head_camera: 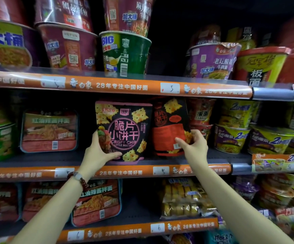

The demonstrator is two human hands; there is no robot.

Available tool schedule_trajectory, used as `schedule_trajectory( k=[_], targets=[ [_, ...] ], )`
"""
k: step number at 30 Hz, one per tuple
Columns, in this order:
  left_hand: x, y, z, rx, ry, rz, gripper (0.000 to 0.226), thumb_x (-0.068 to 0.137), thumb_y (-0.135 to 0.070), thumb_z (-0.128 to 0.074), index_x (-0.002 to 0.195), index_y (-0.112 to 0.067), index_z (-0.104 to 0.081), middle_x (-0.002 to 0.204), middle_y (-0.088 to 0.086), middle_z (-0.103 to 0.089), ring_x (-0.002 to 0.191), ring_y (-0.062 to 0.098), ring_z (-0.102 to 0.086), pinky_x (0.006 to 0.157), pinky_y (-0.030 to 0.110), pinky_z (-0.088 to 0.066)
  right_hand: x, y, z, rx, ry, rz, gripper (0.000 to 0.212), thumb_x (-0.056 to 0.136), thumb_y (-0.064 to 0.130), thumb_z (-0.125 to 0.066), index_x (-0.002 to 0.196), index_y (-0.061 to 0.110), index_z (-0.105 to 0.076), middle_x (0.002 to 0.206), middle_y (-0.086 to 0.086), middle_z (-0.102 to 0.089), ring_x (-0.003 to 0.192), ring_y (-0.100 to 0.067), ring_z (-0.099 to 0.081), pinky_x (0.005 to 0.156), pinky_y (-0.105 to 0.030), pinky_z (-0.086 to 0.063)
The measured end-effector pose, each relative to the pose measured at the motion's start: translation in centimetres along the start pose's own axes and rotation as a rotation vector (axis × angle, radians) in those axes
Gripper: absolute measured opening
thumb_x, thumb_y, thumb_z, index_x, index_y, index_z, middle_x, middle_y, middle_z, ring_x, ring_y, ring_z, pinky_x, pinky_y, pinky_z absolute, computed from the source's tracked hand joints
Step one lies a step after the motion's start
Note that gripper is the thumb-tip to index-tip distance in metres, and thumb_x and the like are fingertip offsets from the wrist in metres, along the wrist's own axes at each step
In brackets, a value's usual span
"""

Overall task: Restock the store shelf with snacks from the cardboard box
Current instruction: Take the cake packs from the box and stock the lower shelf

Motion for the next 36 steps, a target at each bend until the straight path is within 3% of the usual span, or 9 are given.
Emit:
schedule_trajectory(
  k=[5, 10, 13, 16, 18, 24, 28, 33, 36],
  targets=[
    [0.1, 0.1, -0.1, -0.002, 0.001, -0.005, 0.113, 0.064, -0.036, -0.087, 0.149, -0.028, -0.014, 0.144, 0.005, -0.046, 0.129, 0.028, -0.048, 0.103, 0.043, -0.042, -0.7, -1.3, 1.0, -0.036, 0.042, -0.04, 0.03, 0.079, 0.033, -0.077, 0.098, 0.02, -0.058, 0.093, 0.004, -0.068, 0.089, -0.016, -0.066, 0.085, -0.045, -0.055],
    [0.2, 0.3, -0.1, 0.011, 0.006, 0.008, 0.114, 0.064, -0.037, -0.087, 0.149, -0.026, -0.012, 0.144, 0.008, -0.047, 0.128, 0.031, -0.048, 0.102, 0.045, -0.042, -2.0, -2.3, 0.7, 0.048, 0.067, -0.104, 0.058, 0.073, 0.055, -0.07, 0.116, 0.02, -0.054, 0.112, 0.003, -0.066, 0.107, -0.018, -0.062, 0.094, -0.048, -0.052],
    [0.3, 0.4, -0.1, 0.015, 0.006, 0.017, 0.114, 0.063, -0.039, -0.087, 0.148, -0.028, -0.013, 0.142, 0.007, -0.049, 0.126, 0.031, -0.05, 0.101, 0.045, -0.044, -2.1, -1.2, 1.5, 0.043, 0.013, -0.017, 0.027, 0.084, 0.032, -0.071, 0.101, 0.019, -0.054, 0.094, 0.004, -0.068, 0.089, -0.013, -0.065, 0.082, -0.043, -0.056],
    [0.4, 0.7, -0.2, 0.026, 0.004, 0.039, 0.115, 0.062, -0.041, -0.087, 0.149, -0.026, -0.012, 0.142, 0.008, -0.05, 0.125, 0.032, -0.051, 0.101, 0.045, -0.044, -2.9, -0.9, 1.9, 0.022, -0.041, 0.086, 0.025, 0.086, 0.026, -0.071, 0.097, 0.016, -0.05, 0.079, 0.002, -0.063, 0.066, 0.0, -0.057, 0.062, -0.029, -0.051],
    [0.4, 0.8, -0.2, 0.028, 0.001, 0.045, 0.115, 0.062, -0.042, -0.087, 0.149, -0.026, -0.013, 0.141, 0.009, -0.05, 0.124, 0.032, -0.052, 0.1, 0.045, -0.045, -3.7, -0.8, 1.2, 0.019, -0.006, 0.101, 0.035, 0.086, 0.027, -0.07, 0.115, 0.02, -0.05, 0.095, 0.008, -0.065, 0.08, 0.007, -0.06, 0.072, -0.021, -0.05],
    [0.1, 0.5, -0.2, 0.03, -0.011, 0.035, 0.114, 0.064, -0.04, -0.086, 0.149, -0.025, -0.013, 0.142, 0.009, -0.049, 0.126, 0.033, -0.05, 0.102, 0.046, -0.043, -5.0, -0.6, -1.4, 0.069, 0.182, 0.074, 0.069, 0.087, 0.069, -0.044, 0.143, 0.028, -0.039, 0.148, 0.011, -0.039, 0.137, -0.006, -0.035, 0.114, -0.034, -0.031],
    [-0.1, 0.3, -0.2, 0.02, -0.008, 0.029, 0.111, 0.065, -0.038, -0.086, 0.149, -0.026, -0.014, 0.141, 0.009, -0.051, 0.125, 0.032, -0.051, 0.102, 0.045, -0.043, -5.2, -0.5, -1.2, 0.308, 0.174, -0.047, 0.027, 0.102, 0.04, -0.036, 0.126, 0.037, -0.048, 0.116, 0.028, -0.051, 0.103, 0.02, -0.048, 0.084, 0.0, -0.039],
    [0.0, 0.4, -0.2, 0.024, -0.005, 0.031, 0.111, 0.064, -0.04, -0.086, 0.148, -0.026, -0.015, 0.142, 0.008, -0.049, 0.126, 0.033, -0.05, 0.102, 0.046, -0.044, -4.6, 0.2, -1.3, 0.438, 0.171, -0.097, 0.026, 0.104, 0.034, -0.031, 0.087, 0.037, -0.052, 0.088, 0.027, -0.053, 0.073, 0.019, -0.058, 0.065, -0.004, -0.048],
    [0.0, 0.4, -0.2, 0.028, 0.0, 0.041, 0.112, 0.063, -0.041, -0.086, 0.149, -0.026, -0.015, 0.14, 0.009, -0.051, 0.124, 0.032, -0.052, 0.1, 0.046, -0.046, -4.5, 0.1, -1.9, 0.413, 0.171, -0.081, 0.023, 0.1, 0.043, -0.041, 0.099, 0.032, -0.061, 0.098, 0.007, -0.068, 0.095, -0.007, -0.065, 0.08, -0.022, -0.054]
  ],
)
Point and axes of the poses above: each hand's wrist, its own x-axis towards the middle knuckle, its own z-axis out of the back of the hand, y = z × x, the point moved 5 cm from there along x, towards the middle knuckle
